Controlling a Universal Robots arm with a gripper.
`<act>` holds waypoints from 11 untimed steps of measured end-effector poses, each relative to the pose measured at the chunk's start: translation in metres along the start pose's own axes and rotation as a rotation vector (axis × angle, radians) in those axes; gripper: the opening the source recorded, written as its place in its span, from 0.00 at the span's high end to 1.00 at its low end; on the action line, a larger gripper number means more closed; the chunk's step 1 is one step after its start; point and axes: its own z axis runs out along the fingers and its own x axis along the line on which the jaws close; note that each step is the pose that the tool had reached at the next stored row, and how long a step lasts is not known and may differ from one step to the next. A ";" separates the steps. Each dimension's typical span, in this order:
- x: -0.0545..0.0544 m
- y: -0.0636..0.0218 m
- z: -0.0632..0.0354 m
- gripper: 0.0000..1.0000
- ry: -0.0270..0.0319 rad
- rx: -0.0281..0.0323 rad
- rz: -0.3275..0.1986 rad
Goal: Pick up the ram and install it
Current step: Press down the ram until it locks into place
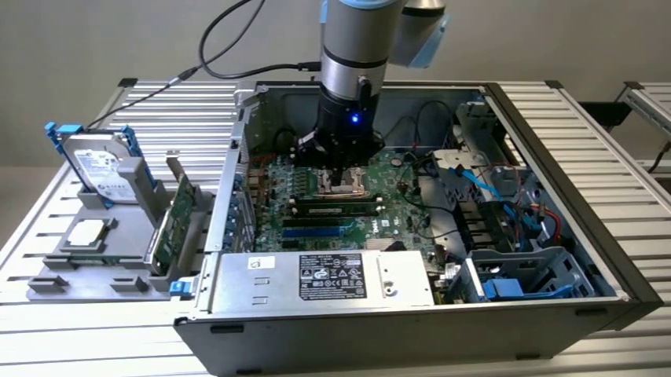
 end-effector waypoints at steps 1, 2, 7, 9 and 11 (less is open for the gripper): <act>0.000 0.0000 0.0000 0.89 -0.0012 -0.0009 0.008; 0.000 0.0000 0.0000 0.89 -0.0020 -0.0016 0.016; -0.001 -0.0011 -0.0016 0.89 -0.0034 -0.0026 0.036; -0.002 -0.0030 -0.0032 0.89 -0.0035 -0.0027 0.037; -0.002 -0.0064 -0.0045 0.89 -0.0036 -0.0028 0.038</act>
